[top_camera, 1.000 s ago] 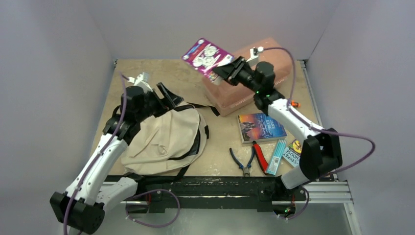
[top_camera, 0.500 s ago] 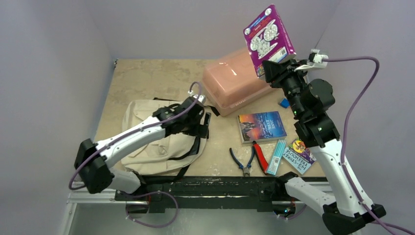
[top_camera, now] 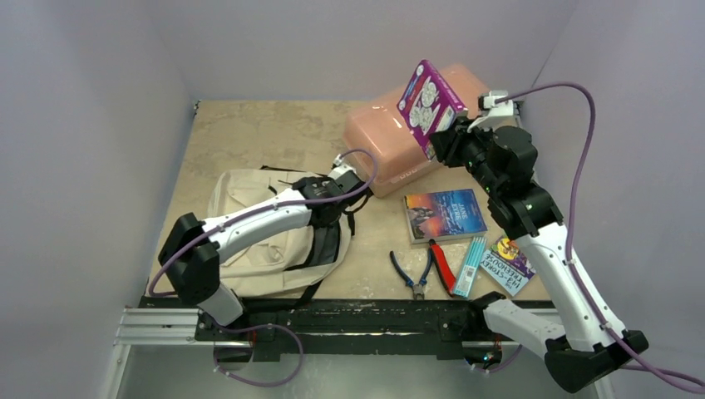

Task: Pack the student bag
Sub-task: Place the book in the student bag.

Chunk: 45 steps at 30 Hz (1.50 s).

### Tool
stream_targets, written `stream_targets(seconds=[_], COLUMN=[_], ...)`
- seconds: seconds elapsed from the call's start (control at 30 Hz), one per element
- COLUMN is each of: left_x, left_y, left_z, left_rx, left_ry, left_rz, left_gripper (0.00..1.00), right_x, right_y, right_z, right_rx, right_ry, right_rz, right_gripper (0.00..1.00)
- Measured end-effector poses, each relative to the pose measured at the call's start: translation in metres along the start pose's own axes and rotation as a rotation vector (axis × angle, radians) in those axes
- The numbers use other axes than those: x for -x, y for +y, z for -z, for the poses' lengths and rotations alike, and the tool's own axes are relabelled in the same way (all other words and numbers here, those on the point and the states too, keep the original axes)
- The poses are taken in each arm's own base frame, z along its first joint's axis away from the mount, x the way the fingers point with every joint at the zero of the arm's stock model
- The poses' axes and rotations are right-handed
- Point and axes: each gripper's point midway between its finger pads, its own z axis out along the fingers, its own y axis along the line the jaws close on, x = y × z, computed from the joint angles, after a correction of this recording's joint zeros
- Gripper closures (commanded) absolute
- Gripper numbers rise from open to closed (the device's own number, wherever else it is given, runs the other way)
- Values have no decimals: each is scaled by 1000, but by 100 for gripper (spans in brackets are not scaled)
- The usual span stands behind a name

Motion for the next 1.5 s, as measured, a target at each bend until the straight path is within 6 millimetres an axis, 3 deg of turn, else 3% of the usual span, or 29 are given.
stream_targets(seconds=[0.13, 0.33, 0.4, 0.6, 0.7, 0.8, 0.9, 1.0, 1.23, 1.5], left_x=[9, 10, 10, 8, 7, 7, 8, 11, 14, 16], left_y=[28, 81, 88, 98, 100, 103, 106, 110, 114, 109], left_z=[12, 38, 47, 58, 59, 63, 69, 77, 93, 99], left_rx=[-8, -53, -72, -82, -82, -91, -102, -115, -158, -205], left_ry=[-40, -168, -219, -294, -310, -338, -366, -400, -454, -470], left_rz=[95, 334, 382, 468, 495, 513, 527, 538, 541, 501], left_gripper=[100, 100, 100, 100, 100, 100, 100, 100, 100, 100], right_x=[-23, -69, -90, -178, -218, -242, -253, -253, -249, -299], right_y=[13, 62, 78, 119, 140, 154, 159, 169, 212, 262], right_z=[-7, -27, -35, -44, -34, -18, -12, -19, -35, -57], right_rx=[87, 357, 436, 524, 528, 545, 548, 567, 687, 722], right_ry=[93, 297, 387, 743, 900, 998, 1051, 1051, 1028, 1050], right_rz=[23, -84, -154, -309, -354, -438, -546, -613, -734, -793], right_gripper=[100, 100, 100, 100, 100, 100, 100, 100, 100, 100])
